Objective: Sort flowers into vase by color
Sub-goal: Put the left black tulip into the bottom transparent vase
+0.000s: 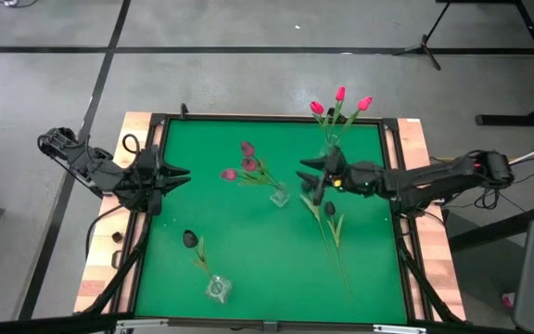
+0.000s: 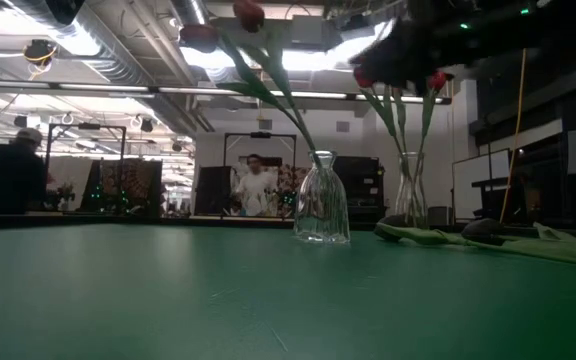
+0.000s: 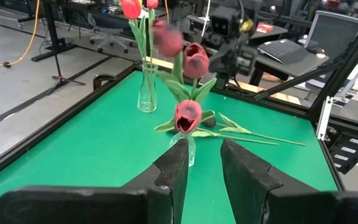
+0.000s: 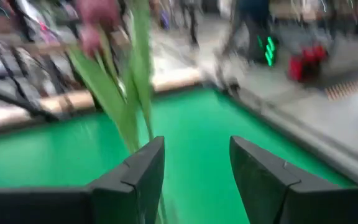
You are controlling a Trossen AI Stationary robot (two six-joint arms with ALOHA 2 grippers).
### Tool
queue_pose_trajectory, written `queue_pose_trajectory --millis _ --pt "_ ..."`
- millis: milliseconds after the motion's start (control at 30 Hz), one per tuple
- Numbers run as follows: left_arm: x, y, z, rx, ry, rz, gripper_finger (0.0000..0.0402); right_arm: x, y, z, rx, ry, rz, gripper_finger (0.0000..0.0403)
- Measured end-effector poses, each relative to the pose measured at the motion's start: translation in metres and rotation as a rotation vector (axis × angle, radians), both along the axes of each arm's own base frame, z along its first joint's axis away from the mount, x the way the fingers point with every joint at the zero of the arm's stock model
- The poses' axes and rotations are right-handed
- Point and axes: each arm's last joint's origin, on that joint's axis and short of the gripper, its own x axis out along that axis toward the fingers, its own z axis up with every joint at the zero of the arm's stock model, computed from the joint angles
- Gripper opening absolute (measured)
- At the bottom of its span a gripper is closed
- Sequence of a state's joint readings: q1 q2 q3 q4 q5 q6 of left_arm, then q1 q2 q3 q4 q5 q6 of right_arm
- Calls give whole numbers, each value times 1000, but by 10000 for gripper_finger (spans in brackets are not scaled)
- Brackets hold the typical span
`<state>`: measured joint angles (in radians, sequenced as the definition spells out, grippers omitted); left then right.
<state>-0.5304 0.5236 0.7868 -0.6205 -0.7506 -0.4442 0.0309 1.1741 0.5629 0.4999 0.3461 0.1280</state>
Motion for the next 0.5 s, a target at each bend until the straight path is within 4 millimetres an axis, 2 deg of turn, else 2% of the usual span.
queue_pose_trajectory --millis 133,233,367,500 --pt "0 0 0 0 0 0 92 -19 14 -8 129 138 -90 181" --pt "0 0 0 -2 0 0 92 -26 29 -20 220 217 -125 182" --pt "0 0 0 -17 -5 5 92 -27 46 -40 250 299 -208 182" --pt "0 0 0 -21 -5 6 92 -21 56 -63 294 353 -248 182"
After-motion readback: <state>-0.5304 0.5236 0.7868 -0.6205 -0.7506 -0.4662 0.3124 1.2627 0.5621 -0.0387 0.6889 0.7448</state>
